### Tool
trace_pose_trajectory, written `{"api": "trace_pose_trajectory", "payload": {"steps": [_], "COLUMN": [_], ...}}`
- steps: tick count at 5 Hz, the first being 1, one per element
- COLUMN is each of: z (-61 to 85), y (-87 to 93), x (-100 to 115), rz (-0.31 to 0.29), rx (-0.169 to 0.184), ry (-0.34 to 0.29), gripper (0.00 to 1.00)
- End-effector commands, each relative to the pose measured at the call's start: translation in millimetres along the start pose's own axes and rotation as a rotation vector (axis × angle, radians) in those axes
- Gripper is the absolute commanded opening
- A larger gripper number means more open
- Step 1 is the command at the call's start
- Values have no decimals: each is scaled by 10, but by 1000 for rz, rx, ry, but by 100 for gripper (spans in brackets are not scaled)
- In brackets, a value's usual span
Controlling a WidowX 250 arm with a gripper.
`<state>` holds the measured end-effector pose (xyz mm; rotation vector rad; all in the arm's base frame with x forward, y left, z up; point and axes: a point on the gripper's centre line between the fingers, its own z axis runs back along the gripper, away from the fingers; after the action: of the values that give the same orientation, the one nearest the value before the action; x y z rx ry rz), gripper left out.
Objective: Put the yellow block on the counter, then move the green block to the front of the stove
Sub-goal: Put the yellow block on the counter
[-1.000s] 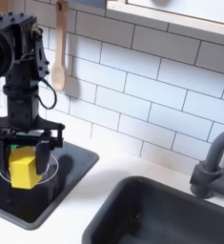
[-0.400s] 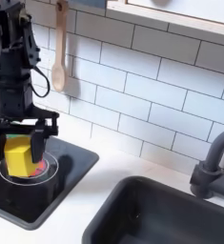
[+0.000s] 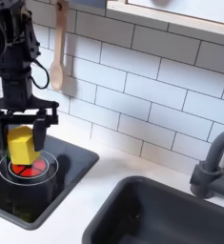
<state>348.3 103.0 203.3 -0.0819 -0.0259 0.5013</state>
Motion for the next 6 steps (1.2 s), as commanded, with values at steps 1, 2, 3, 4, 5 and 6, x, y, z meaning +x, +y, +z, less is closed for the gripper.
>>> {"api": "trace_pose_trajectory", "payload": {"steps": [1, 2, 3, 4, 5, 6], "z": [6, -92, -76, -88, -108, -127], "y": [26, 40, 50, 49, 57, 48], "x": [-84, -180, -281, -308, -315, -344], "rz": [-20, -49, -70, -73, -80, -84], "rx": [8, 13, 10, 8, 13, 17], "ry": [4, 40, 27, 35, 30, 35], "gripper": [0, 0, 0, 0, 0, 0]}}
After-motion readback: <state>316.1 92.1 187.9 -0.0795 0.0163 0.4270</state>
